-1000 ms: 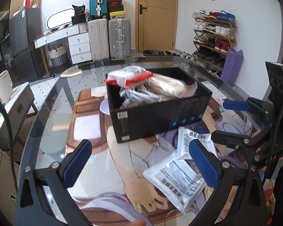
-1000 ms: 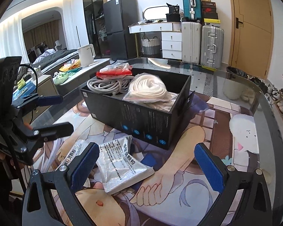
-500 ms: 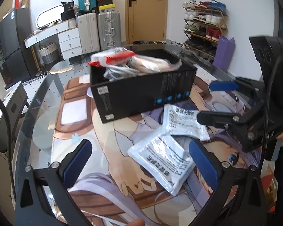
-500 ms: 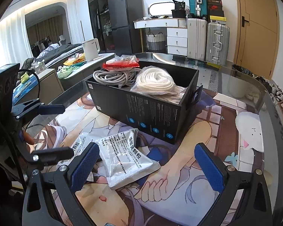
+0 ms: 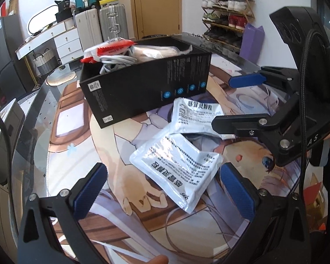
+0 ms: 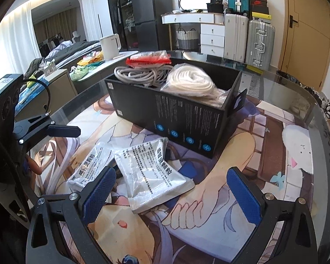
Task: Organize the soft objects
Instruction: 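Grasp a white printed sachet with the right gripper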
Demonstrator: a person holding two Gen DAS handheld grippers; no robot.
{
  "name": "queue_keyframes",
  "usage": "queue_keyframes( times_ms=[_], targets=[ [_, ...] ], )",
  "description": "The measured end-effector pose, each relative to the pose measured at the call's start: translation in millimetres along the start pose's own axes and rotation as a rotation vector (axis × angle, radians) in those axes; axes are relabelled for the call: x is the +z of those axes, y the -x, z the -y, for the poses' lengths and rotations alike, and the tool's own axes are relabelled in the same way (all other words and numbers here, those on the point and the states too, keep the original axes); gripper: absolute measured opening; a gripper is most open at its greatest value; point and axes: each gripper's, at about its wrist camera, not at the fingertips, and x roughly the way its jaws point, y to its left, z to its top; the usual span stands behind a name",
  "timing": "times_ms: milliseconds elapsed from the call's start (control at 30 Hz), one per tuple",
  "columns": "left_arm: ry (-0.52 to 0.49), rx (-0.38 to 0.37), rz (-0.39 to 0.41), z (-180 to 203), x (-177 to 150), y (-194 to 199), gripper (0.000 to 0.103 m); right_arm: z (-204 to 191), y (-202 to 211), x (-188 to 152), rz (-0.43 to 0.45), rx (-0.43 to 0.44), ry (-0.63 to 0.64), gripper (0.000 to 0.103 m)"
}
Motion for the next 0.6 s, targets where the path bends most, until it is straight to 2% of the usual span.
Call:
queue_keyframes(
  times_ms=[200,600],
  targets=[
    [-0.04,0.012,-0.038,3.5,-3.4,-5.7,0.103,-4.5,-11.6,-3.8,-0.051,0.001,0.022,0.102],
    [-0.007,0.007,-0.04,-4.6,-4.1,-8.2,0.103,-8.1,-32.4,1.4,-0.113,-0.047,-0.021,0.102]
  ],
)
